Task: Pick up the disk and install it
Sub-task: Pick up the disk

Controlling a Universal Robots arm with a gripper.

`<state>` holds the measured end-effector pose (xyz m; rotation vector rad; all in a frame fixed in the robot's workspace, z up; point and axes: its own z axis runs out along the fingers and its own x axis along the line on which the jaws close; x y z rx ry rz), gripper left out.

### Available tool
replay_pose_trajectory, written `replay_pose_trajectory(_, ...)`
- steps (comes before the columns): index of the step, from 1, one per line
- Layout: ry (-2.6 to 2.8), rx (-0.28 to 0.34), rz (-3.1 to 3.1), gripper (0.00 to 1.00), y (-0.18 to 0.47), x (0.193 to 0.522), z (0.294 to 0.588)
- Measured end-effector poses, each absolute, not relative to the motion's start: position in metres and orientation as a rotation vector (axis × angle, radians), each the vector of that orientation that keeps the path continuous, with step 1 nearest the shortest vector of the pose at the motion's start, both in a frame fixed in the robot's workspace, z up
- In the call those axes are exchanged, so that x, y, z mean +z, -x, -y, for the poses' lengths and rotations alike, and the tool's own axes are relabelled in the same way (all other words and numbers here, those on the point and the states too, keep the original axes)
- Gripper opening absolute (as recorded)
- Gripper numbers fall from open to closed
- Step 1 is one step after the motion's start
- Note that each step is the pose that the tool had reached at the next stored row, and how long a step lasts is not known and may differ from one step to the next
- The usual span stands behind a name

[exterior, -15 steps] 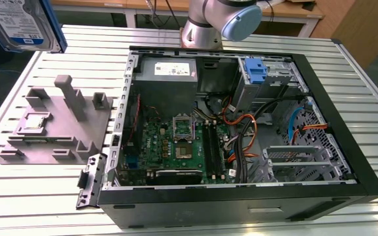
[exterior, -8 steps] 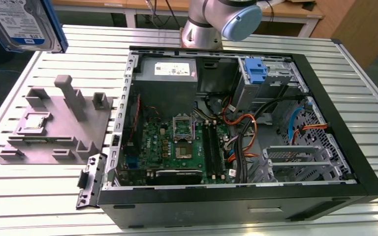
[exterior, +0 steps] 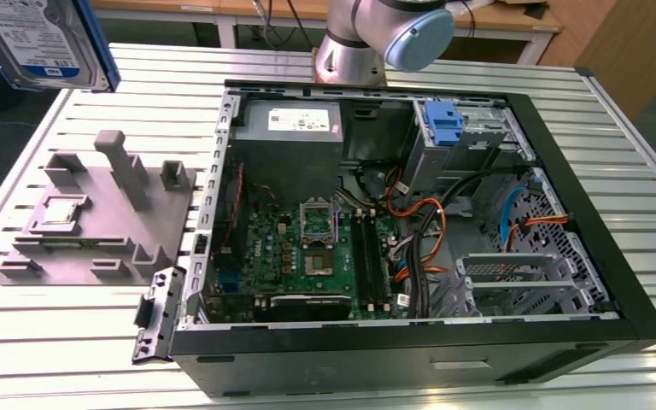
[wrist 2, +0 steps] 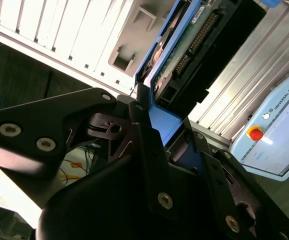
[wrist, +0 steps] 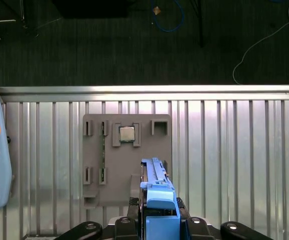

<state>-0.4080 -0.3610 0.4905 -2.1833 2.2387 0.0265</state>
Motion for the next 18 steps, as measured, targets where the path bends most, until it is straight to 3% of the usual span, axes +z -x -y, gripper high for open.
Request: replay_pose_trajectory(18,2.183,0.026,-2.239,0.36,0.4024,0.4905,0.361)
